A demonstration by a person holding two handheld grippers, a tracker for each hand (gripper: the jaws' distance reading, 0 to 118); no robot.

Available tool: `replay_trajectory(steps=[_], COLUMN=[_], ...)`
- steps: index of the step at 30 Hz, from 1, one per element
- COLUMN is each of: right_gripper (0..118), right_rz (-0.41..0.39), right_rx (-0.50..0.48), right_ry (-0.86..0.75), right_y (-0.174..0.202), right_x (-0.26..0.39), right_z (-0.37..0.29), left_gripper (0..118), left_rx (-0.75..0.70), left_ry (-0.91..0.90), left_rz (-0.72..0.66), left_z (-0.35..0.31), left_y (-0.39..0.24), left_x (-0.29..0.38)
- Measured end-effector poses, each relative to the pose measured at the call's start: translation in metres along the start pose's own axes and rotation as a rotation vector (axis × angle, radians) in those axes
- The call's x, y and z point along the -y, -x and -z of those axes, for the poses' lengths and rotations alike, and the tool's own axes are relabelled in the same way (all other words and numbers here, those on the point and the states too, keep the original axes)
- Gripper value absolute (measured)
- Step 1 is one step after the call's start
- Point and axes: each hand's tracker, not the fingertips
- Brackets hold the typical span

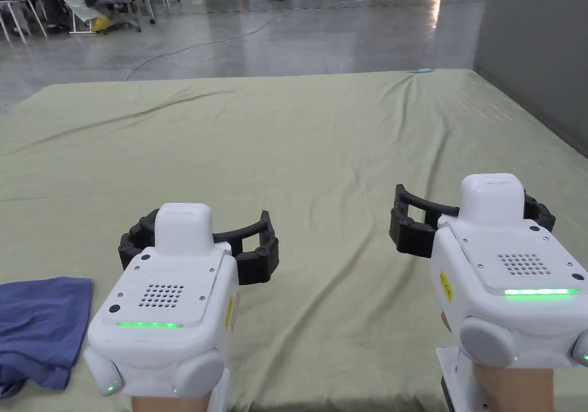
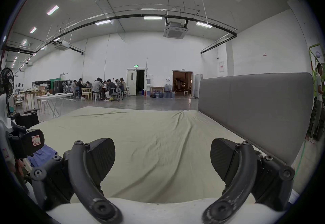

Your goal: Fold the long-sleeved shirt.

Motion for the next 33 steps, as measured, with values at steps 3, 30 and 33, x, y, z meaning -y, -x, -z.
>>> replay_trajectory(steps=[3, 30, 33], right_gripper=[109, 109, 109], right_rz=[0.0, 0.017, 0.014], right_rx=[0.006, -0.003, 0.008], right_ry=[0.003, 0.01, 0.017], right_y=[-0.0013, -0.0038, -0.004], right_x=[-0.0001, 0.0012, 0.0014], right_z=[0.0002, 0.0025, 0.0042], left_gripper=[117, 117, 117], left_rx=[-0.002, -0.021, -0.021], left_ry=[-0.001, -0.007, -0.005], left_rz=[0.015, 0.043, 0.048], left_z=[0.0008, 0.0038, 0.0038], left_y=[-0.0021, -0.0085, -0.0091], left_x=[-0.0001, 0.0013, 0.0011])
